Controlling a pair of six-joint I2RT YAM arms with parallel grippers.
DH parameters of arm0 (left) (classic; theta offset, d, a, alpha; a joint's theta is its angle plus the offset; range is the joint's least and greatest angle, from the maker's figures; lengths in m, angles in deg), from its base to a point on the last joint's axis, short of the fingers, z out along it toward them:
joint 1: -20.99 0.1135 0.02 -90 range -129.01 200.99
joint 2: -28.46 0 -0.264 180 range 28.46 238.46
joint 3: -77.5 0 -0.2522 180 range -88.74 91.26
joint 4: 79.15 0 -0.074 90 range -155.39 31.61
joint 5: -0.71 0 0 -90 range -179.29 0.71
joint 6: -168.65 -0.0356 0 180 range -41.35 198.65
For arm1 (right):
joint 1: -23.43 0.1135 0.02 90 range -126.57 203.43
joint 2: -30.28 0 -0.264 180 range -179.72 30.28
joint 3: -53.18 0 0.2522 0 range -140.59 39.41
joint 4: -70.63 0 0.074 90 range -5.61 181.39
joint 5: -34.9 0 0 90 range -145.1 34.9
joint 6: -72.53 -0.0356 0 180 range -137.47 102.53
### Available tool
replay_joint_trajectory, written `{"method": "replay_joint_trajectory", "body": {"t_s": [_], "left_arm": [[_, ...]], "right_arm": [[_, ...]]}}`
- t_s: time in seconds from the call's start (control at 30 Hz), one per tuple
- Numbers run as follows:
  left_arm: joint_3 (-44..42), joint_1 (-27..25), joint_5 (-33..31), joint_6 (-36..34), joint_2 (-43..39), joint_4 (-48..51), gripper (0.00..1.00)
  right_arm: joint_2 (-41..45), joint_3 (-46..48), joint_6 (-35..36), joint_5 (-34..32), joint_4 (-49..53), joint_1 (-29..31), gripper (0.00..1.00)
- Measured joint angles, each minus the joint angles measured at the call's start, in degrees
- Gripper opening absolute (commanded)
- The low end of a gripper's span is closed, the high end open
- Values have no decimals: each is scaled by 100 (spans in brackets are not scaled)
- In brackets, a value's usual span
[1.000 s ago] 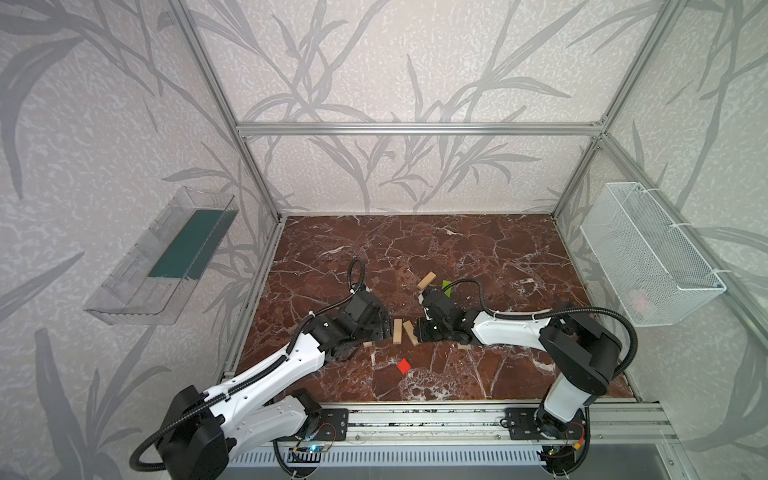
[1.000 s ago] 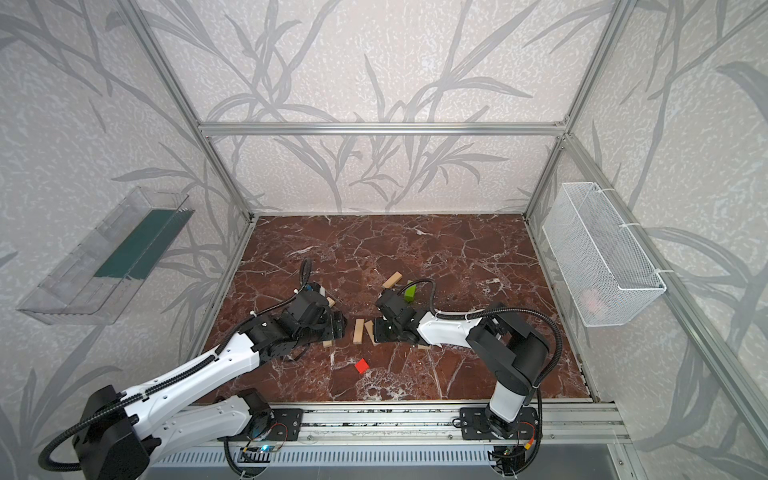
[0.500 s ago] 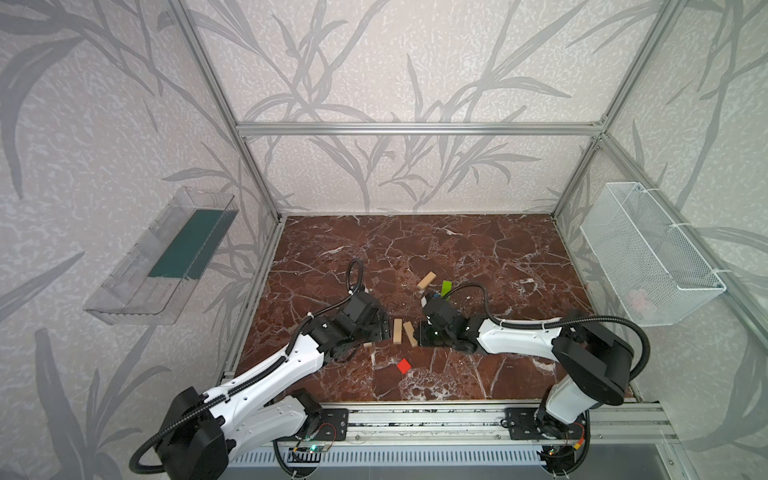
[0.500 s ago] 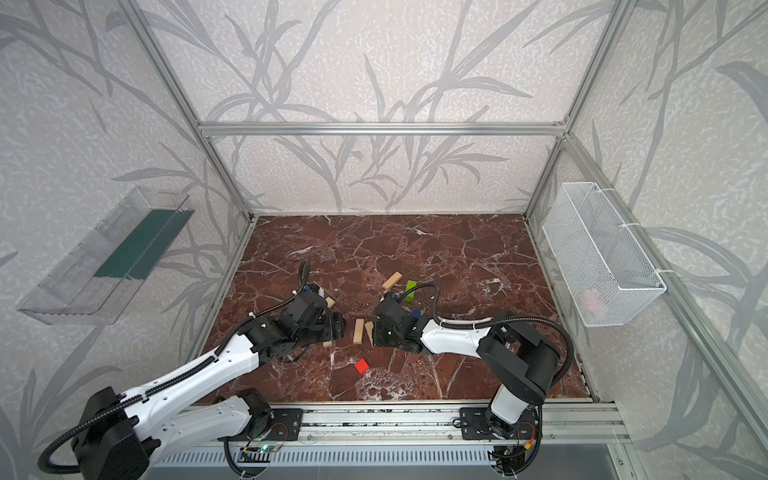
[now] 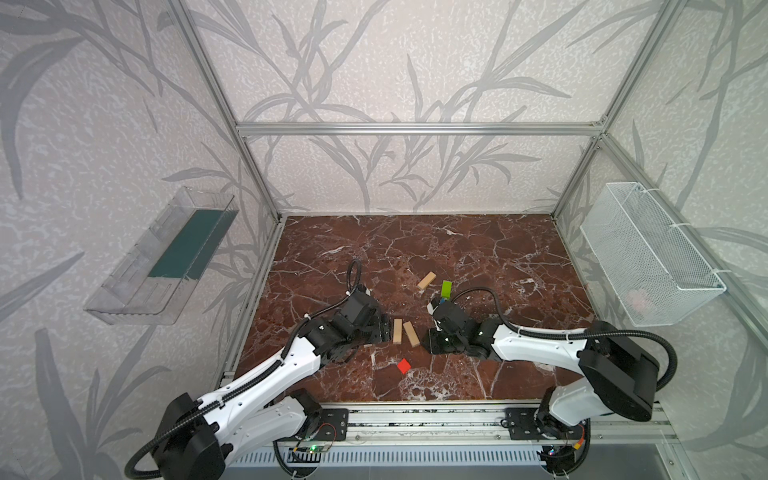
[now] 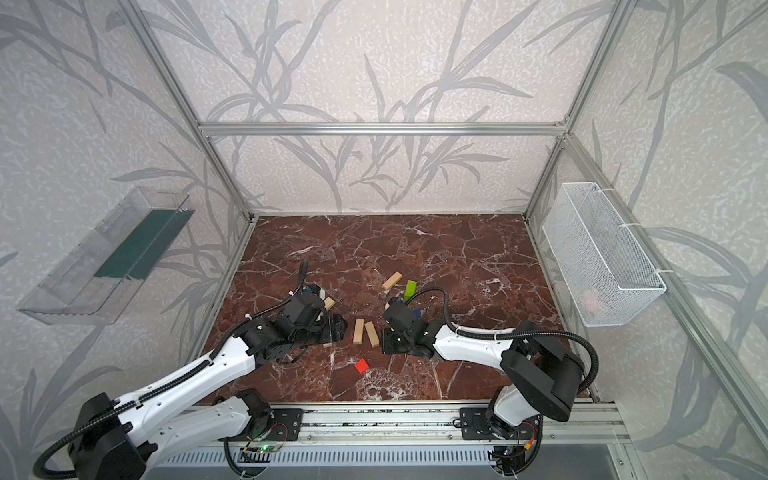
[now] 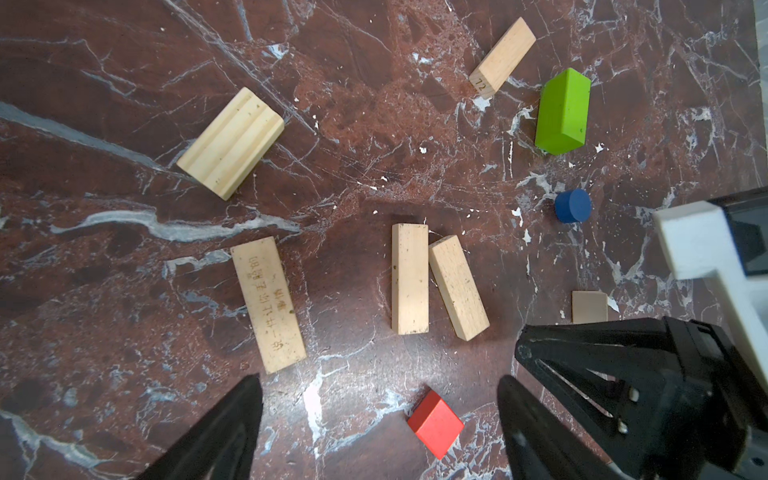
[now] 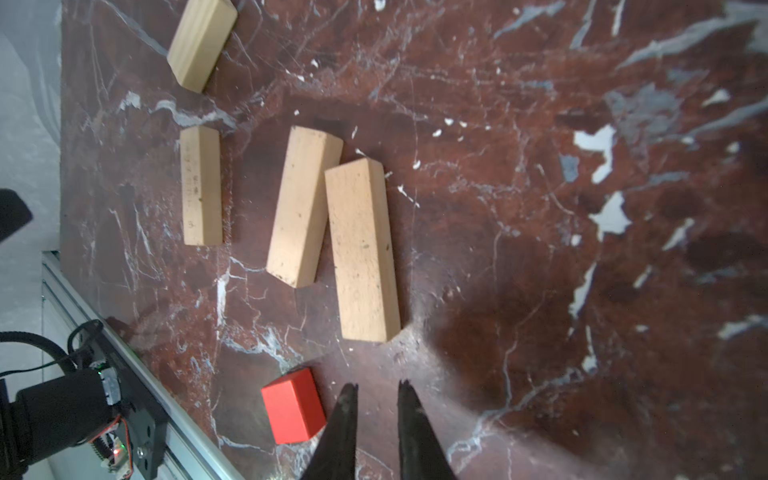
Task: Build the wood block tower
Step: 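Slide the held long block with the right gripper against the other upright block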
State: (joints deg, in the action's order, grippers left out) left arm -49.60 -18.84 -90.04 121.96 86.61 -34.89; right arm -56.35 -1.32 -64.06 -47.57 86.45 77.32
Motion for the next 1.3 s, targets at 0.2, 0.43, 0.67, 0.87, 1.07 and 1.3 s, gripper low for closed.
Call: {"method": "replay_joint_trajectory", "body": {"t_s": [0.2,0.43,0.67,0.87,1.07,1.3], "left_arm": [[0,0,22,-24,0,39,86],[2,0,20,-24,0,85,86],[15,11,-9,-24,0,122,87],[15,20,-61,-26,0,142,87],[15,22,-66,-26,0,144,87],[26,26,-68,-31,0,164,87]], "right_arm": [[-306,-2,227,15,-31,-24,16],[-638,-96,457,98,-151,-37,13],[-837,-262,616,205,-278,-22,13],[-927,-369,708,254,-280,76,13],[-1016,-481,745,341,-317,92,12],[-1045,-540,763,457,-446,160,12]]}}
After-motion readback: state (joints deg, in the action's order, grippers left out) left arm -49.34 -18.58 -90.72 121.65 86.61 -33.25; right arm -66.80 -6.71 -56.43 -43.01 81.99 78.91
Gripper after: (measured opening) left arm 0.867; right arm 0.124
